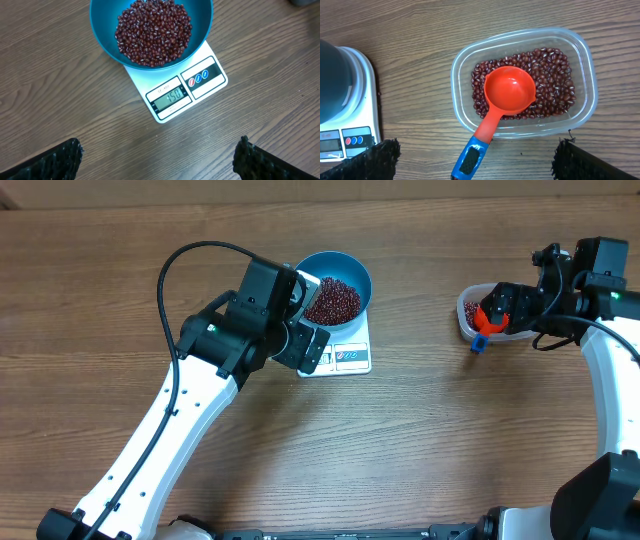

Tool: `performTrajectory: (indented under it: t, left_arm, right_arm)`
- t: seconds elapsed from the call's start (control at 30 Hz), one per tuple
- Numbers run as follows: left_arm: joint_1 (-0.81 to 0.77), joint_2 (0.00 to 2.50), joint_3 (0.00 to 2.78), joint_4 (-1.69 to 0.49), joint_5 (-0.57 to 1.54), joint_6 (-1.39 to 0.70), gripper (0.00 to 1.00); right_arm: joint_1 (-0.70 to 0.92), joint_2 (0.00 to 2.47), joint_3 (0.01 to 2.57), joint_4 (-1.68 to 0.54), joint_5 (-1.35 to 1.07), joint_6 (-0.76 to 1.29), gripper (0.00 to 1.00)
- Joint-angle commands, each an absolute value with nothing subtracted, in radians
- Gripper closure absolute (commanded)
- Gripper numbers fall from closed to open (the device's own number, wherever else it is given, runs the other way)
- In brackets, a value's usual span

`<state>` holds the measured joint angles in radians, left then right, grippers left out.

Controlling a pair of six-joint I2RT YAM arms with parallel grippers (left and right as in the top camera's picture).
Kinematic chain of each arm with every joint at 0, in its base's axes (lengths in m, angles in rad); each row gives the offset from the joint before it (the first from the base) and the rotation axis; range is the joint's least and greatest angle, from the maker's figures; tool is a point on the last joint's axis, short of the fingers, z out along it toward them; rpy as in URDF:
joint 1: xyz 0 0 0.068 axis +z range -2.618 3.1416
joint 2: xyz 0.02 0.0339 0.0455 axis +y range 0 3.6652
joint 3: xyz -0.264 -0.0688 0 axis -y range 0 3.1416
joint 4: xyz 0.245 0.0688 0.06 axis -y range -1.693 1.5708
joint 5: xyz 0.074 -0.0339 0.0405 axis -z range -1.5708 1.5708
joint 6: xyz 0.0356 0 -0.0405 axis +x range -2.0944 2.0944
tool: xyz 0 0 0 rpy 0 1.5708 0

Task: Scoop item into bowl and weigh 150g on scale

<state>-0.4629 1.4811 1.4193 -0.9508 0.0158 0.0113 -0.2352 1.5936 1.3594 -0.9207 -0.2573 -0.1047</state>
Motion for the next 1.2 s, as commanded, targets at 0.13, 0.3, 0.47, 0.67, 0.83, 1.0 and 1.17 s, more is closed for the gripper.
performTrajectory:
  t: [0.13, 0.3, 0.47, 0.67, 0.83, 1.0, 1.17]
  left_arm:
    - [-0.458, 1.479, 1.435, -0.949, 0.026, 0.030, 0.00]
    - [-0.458, 1.479, 1.435, -0.949, 0.026, 0.030, 0.00]
    - [-0.458, 1.479, 1.435, -0.949, 0.026, 0.030, 0.00]
    - [-0.458, 1.479, 1.435, -0.964, 0.018, 0.030, 0.00]
    - [-0.458, 1.477, 1.435, -0.999, -0.010, 0.031, 0.00]
    - [-0.458, 1.448, 1.432, -1.024, -0.026, 0.031, 0.00]
    - [-0.457, 1.379, 1.379, -1.015, -0.034, 0.031, 0.00]
  right_arm:
    - [-0.237, 1.571, 1.380, -0.919, -0.256, -0.110, 0.00]
    - [-0.237, 1.571, 1.380, -0.919, -0.256, -0.110, 0.00]
    - [-0.237, 1.571, 1.380, -0.919, -0.256, -0.109, 0.00]
    - [-0.237, 1.571, 1.380, -0.919, -0.256, -0.110, 0.00]
    - [-0.237, 1.571, 1.380, -0.919, -0.256, -0.110, 0.00]
    - [-0.237, 1.571, 1.380, -0.919, -0.256, -0.110, 0.00]
    - [-0.237, 1.571, 1.380, -0.919, -0.256, -0.110, 0.00]
